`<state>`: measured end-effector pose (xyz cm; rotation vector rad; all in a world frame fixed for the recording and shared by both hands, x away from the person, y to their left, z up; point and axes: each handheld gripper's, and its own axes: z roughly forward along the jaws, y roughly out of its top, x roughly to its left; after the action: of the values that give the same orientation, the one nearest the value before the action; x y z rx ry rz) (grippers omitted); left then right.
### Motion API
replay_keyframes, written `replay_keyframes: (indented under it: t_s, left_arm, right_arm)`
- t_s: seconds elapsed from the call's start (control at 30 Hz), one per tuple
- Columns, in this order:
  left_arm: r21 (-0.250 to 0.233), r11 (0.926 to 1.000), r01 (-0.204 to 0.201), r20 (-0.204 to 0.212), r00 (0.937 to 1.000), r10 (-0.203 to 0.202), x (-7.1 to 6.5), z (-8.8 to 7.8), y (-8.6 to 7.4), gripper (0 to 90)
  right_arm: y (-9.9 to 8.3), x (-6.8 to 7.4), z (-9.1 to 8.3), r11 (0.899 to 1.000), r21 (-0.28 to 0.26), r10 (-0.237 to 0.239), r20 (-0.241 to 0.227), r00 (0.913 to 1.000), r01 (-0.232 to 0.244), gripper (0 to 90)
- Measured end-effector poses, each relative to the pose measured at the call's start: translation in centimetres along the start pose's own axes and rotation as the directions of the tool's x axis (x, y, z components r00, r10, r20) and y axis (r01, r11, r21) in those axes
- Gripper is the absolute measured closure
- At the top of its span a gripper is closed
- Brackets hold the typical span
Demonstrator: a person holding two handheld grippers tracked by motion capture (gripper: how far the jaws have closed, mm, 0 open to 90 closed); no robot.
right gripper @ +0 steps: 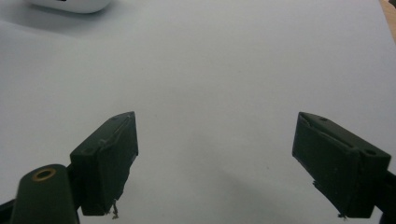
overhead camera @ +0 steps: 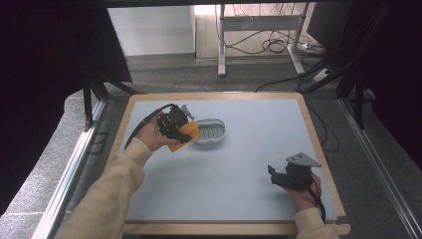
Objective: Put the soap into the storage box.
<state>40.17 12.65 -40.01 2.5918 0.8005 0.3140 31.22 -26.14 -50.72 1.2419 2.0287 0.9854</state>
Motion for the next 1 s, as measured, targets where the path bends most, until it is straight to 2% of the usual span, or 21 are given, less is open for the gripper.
replay_keyframes:
  t_s: [0.17,0.5,0.67,1.0]
  left_arm:
    - [0.02,0.9996,-0.02,-0.004,0.9998,0.02,0.3,0.8,0.8,61.9]
    - [0.032,0.9981,-0.053,-0.014,0.9985,0.053,0.4,1.4,2.2,61.9]
    - [0.013,0.9987,-0.05,-0.001,0.9988,0.05,0.6,1.5,2.7,61.9]
    - [0.009,0.9972,-0.074,0.004,0.9972,0.074,1.4,2.6,4.0,61.9]
  right_arm:
    - [0.0,0.0,0.0,1.0,0.001,0.001,-0.005,1.0,-0.001,14.9]
    - [-0.1,0.2,0.1,1.0,0.006,-0.006,-0.012,0.9999,0.006,14.9]
    - [-0.1,0.1,0.2,1.0,0.009,-0.005,-0.012,0.9999,0.005,14.9]
    - [-0.1,0.1,0.2,1.0,0.01,-0.007,-0.013,0.9999,0.007,15.0]
